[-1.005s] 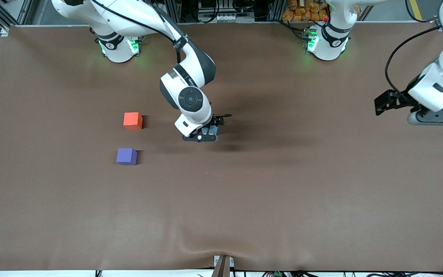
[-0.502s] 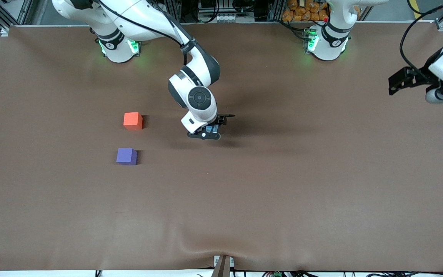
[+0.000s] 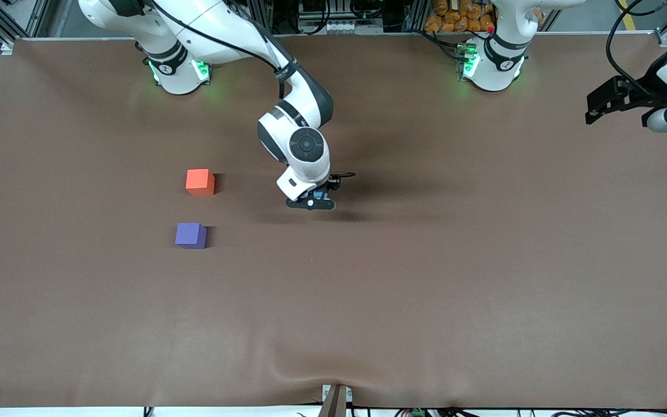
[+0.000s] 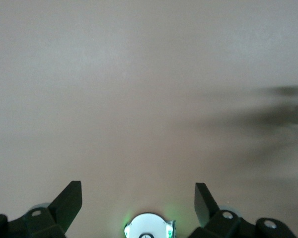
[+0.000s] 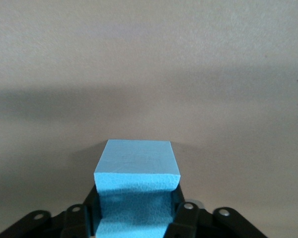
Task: Place blue block between orange and purple blocks
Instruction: 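Carry the blue cube with the right gripper toward the red and purple cubes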
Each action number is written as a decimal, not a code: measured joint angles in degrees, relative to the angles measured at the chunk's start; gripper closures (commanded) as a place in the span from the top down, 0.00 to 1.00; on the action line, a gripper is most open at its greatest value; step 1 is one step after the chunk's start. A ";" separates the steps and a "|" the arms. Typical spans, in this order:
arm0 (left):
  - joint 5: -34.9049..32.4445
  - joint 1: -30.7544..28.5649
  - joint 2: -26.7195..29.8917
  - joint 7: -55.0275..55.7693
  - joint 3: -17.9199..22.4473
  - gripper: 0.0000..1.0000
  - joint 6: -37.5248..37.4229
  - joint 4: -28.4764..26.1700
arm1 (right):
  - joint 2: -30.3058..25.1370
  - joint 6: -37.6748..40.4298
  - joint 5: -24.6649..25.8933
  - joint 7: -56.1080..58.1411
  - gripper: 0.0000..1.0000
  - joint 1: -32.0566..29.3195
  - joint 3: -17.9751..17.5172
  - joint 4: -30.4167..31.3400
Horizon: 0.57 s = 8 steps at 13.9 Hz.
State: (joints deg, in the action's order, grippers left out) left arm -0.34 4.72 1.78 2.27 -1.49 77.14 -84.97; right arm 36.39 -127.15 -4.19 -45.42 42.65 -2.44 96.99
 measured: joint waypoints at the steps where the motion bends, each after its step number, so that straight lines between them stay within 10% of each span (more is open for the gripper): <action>1: 0.00 0.00 0.00 0.00 0.02 1.00 -0.59 0.08 | -0.03 0.68 0.09 0.00 0.00 -0.01 0.24 -0.28; 8: -0.01 -0.20 -0.01 -0.05 1.04 1.00 -0.84 0.14 | -9.57 17.45 0.35 12.87 0.00 -10.40 1.53 -4.35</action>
State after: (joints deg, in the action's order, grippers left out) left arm -0.35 4.53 1.77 2.22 -0.45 76.29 -84.83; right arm 26.82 -109.70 -3.84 -32.55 32.26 -0.91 92.64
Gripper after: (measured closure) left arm 0.000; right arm 0.480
